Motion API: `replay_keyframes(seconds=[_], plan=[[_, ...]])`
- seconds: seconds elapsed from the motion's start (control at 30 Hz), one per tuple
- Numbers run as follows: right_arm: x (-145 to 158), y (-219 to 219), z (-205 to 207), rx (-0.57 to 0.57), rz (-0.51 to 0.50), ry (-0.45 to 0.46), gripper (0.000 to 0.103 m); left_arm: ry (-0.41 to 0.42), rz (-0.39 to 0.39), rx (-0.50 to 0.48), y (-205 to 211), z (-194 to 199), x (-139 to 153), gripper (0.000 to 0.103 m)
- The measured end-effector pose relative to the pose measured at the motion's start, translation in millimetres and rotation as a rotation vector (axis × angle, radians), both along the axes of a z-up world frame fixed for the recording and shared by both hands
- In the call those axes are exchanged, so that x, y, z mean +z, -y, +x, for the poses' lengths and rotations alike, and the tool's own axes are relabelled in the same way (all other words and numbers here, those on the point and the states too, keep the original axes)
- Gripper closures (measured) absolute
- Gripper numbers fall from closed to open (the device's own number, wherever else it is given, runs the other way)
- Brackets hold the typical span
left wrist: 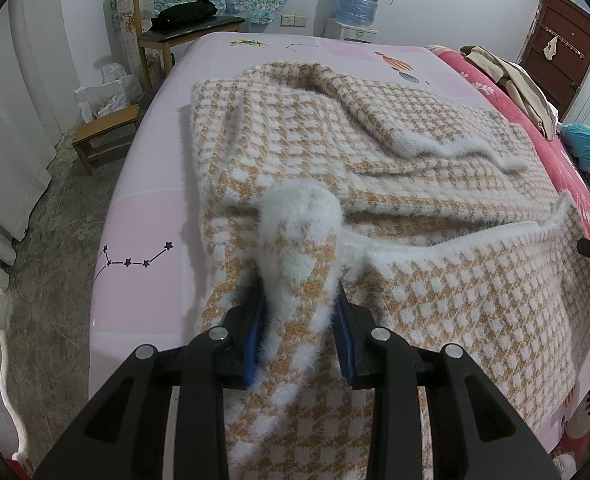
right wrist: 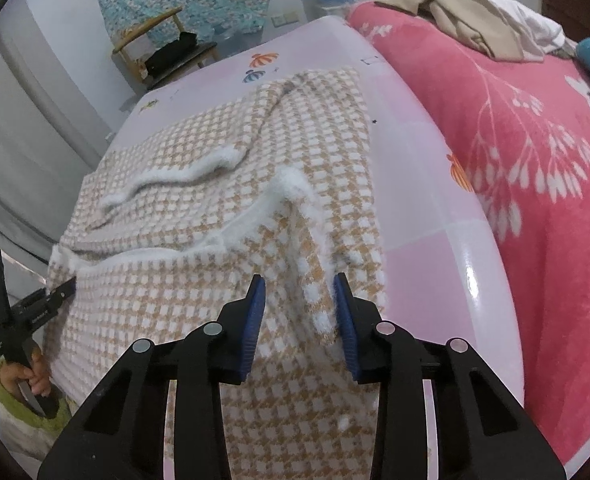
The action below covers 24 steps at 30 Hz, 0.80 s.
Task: Fold large clothes
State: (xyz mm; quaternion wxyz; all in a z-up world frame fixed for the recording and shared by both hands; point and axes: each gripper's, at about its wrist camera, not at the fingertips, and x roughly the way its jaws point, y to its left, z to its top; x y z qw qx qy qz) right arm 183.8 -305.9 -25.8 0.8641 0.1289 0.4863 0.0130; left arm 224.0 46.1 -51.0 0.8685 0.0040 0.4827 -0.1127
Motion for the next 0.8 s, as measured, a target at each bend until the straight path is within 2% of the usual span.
replay_keyframes(seconds=[0.57,0.8], plan=[[-3.2,-1.2,5.6,0.021,-0.005,-0.007,0.068,0.000,0.005,-0.001,0.8,0.0,0.2,0.073],[-11.9,8.5,19.3,0.053,0.047,-0.017,0.068,-0.008,0.016,0.000,2.5,1.4,-0.4,0.073]])
